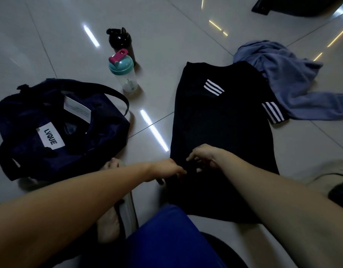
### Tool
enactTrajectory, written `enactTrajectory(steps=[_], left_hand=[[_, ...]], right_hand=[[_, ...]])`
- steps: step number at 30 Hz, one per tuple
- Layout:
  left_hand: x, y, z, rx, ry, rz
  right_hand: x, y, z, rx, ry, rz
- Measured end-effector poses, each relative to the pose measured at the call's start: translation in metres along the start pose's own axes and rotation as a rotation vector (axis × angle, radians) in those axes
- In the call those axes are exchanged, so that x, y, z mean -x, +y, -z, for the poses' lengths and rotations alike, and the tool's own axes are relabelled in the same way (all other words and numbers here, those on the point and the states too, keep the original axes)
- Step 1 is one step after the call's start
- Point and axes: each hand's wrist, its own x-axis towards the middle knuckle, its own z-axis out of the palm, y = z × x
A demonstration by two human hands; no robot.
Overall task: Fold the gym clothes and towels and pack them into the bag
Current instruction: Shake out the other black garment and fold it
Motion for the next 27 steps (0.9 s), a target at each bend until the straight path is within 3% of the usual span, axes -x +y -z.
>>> enactTrajectory(steps=[3,6,8,12,15,22,27], left_hand=[[-0.009,-0.017,0.01,-0.224,0.147,0.067],[-0.011,-0.035,0.002,-0.201,-0.012,0.134],[-0.013,-0.041,-0.012,-0.196,-0.094,0.098],[-0.019,-0.048,-0.027,-0.173,0.002,-0.067],[-0.016,-0.051,-0.022,-0.171,-0.012,-0.091],[0.003,-0.057,-0.007,-0.276,-0.383,0.134],[-0.004,-0.045,0.005,-0.239,-0.081,0.116]], right_hand=[[0.002,0.012,0.001,0.081,-0.054,-0.088],[0.003,0.023,-0.007,0.124,-0.064,-0.108],[0.005,0.027,-0.011,0.11,-0.101,-0.119],[0.013,0.026,-0.011,0.025,-0.178,-0.154],[0.015,0.021,-0.005,-0.026,-0.166,-0.17],[0.018,0.005,0.007,-0.22,-0.132,-0.168],[0.021,0.004,-0.006,-0.197,-0.149,-0.159]])
